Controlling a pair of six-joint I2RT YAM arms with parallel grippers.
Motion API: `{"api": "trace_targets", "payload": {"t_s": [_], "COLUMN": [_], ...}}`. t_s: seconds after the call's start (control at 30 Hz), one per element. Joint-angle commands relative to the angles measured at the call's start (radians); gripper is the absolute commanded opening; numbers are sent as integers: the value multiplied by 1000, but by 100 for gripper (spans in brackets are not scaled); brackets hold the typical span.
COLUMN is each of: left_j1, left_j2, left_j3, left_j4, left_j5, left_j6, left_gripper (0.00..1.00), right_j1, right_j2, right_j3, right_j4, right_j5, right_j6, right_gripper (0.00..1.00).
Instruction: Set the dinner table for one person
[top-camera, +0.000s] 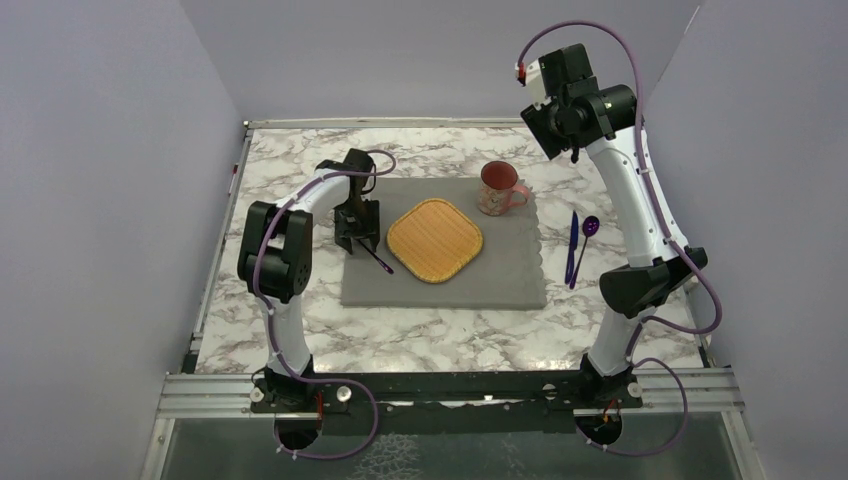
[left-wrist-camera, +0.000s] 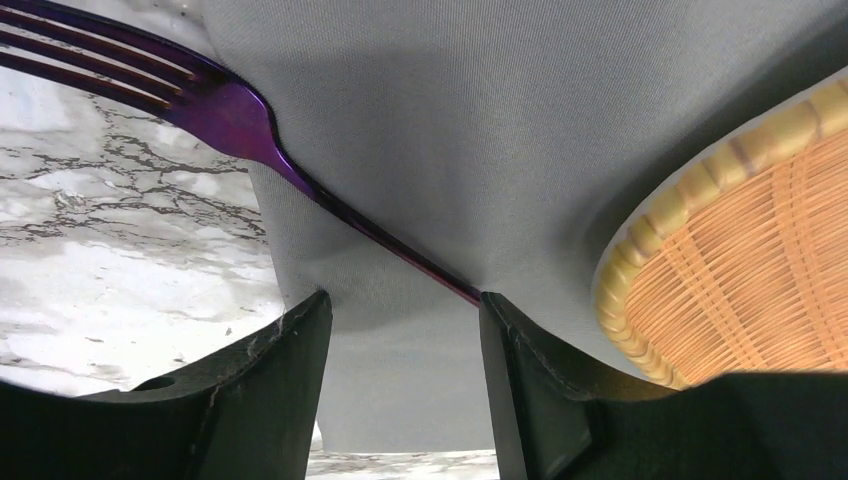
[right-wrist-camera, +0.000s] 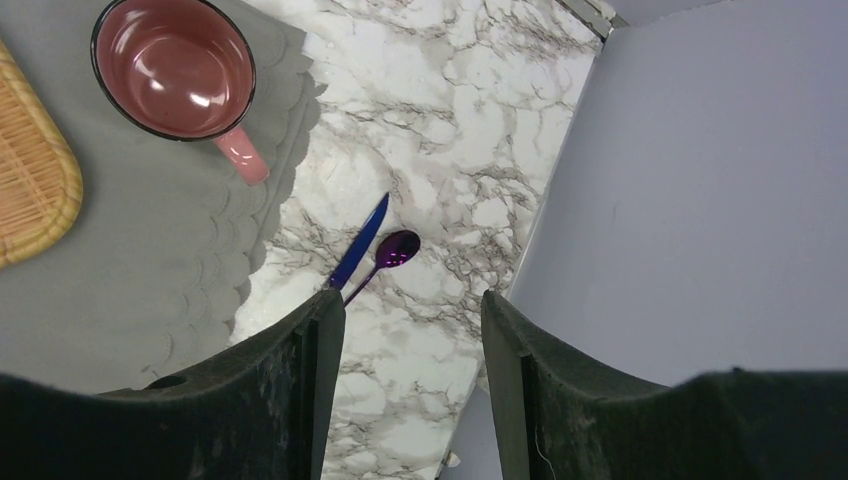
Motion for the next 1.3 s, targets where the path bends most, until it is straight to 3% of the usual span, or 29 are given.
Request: {"api": "trace_targets", "payload": {"t_s": [0.0, 0.67, 1.27], "left_j1": [6, 7, 5], "left_j2": [21, 106, -6], "left_j3": [18, 70, 91], "left_j4": [35, 72, -1], "left_j5": [-39, -98, -12], "left_j6": [-34, -53, -18], "left_gripper": [59, 54, 49], "right_j1": [-7, -8, -8], "right_j2": [-21, -37, -43], "right_j3": [25, 12, 11], "right_j4": [-15, 6, 20], "right_j5": [36, 60, 59], "right_j6": [-1, -7, -1], "right_gripper": [57, 56, 56]}}
